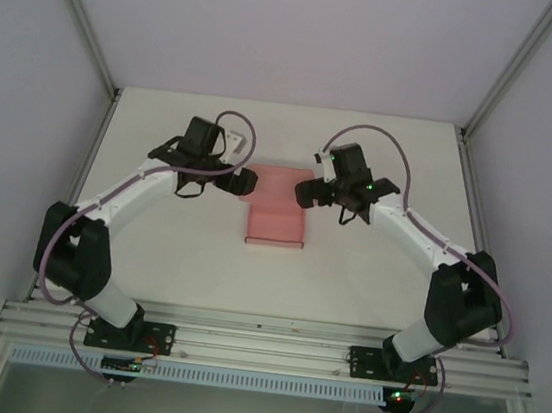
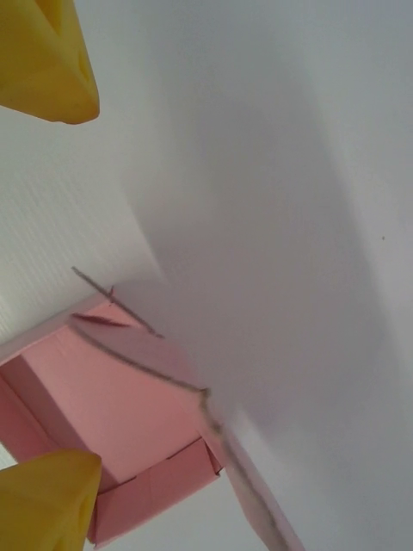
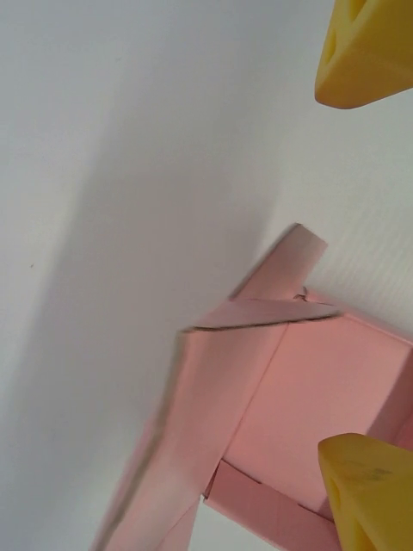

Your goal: Assemble paper box

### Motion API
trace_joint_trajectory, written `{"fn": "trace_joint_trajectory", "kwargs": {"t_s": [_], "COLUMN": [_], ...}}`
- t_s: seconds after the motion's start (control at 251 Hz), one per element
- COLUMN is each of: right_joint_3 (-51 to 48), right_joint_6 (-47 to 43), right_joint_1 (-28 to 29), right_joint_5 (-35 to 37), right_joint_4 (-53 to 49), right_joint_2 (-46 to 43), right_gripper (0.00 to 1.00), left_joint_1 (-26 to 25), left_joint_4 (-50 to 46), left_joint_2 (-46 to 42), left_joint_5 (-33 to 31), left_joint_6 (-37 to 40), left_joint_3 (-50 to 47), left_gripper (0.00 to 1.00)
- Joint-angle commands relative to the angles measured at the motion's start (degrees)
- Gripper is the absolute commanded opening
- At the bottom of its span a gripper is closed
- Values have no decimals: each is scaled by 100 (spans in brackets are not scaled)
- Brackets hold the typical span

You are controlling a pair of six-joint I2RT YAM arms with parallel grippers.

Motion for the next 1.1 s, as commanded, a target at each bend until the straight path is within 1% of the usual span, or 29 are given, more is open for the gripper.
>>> {"fn": "trace_joint_trajectory", "kwargs": {"t_s": [0.0, 0.1, 0.148, 0.188, 0.271, 0.331, 0.347, 0.363, 0.407, 0.455, 0.499, 0.523, 0.551, 0.599, 0.655, 0.686, 0.71, 0.758, 0.786, 0.814, 0.922, 1.074, 1.094], "right_joint_3": [707, 1175, 1324, 1437, 1610, 1648, 1640, 1646, 1654, 1711, 1772, 1802, 1810, 1809, 1806, 1800, 1787, 1778, 1769, 1758, 1738, 1593, 1579], "right_joint_6": [-1090, -1386, -1466, -1477, -1521, -1550, -1563, -1563, -1584, -1595, -1598, -1598, -1600, -1595, -1601, -1601, -1603, -1606, -1601, -1605, -1576, -1104, -1031], "right_joint_1": [-194, -244, -257, -263, -265, -270, -270, -270, -283, -292, -288, -287, -280, -270, -255, -236, -222, -201, -190, -174, -131, 26, 59], "right_joint_5": [-992, -1106, -1143, -1109, -1004, -888, -869, -842, -858, -862, -850, -855, -856, -843, -728, -707, -706, -682, -665, -649, -375, 226, 324], "right_joint_4": [-493, -1027, -1152, -1188, -1442, -1467, -1461, -1444, -1434, -1491, -1555, -1589, -1605, -1599, -1583, -1585, -1601, -1609, -1619, -1627, -1565, -1235, -1066], "right_joint_2": [467, 856, 1011, 1115, 1300, 1375, 1386, 1403, 1458, 1513, 1574, 1591, 1598, 1591, 1564, 1541, 1524, 1500, 1485, 1474, 1436, 1203, 1159], "right_gripper": [95, 90, 86, 84, 78, 68, 67, 67, 60, 56, 46, 43, 40, 30, 28, 23, 20, 18, 14, 11, 5, 0, 0], "left_joint_1": [61, 61, 63, 60, 63, 61, 61, 61, 53, 52, 52, 52, 52, 44, 28, 13, 6, -5, -18, -26, -60, -165, -171], "left_joint_4": [-471, -659, -827, -907, -986, -1001, -1010, -1013, -1005, -986, -968, -968, -977, -980, -968, -976, -995, -1012, -1012, -1017, -958, -759, -722], "left_joint_2": [342, 673, 786, 891, 993, 1017, 1022, 1018, 997, 974, 969, 970, 977, 995, 1037, 1069, 1093, 1136, 1145, 1154, 1099, 871, 843], "left_joint_5": [226, 370, 414, 450, 462, 498, 509, 531, 582, 612, 607, 609, 614, 645, 697, 697, 706, 725, 715, 701, 655, 73, 7], "left_joint_6": [468, 723, 829, 901, 1004, 1034, 1047, 1056, 1094, 1131, 1142, 1141, 1146, 1140, 1144, 1125, 1123, 1141, 1139, 1113, 974, 300, 188], "left_joint_3": [497, 820, 938, 1021, 1097, 1123, 1132, 1132, 1123, 1100, 1098, 1104, 1111, 1120, 1143, 1162, 1181, 1198, 1212, 1228, 1247, 1280, 1281], "left_gripper": [84, 69, 63, 58, 47, 37, 35, 34, 33, 26, 21, 18, 17, 16, 12, 11, 8, 4, 0, 0, 0, 0, 0]}}
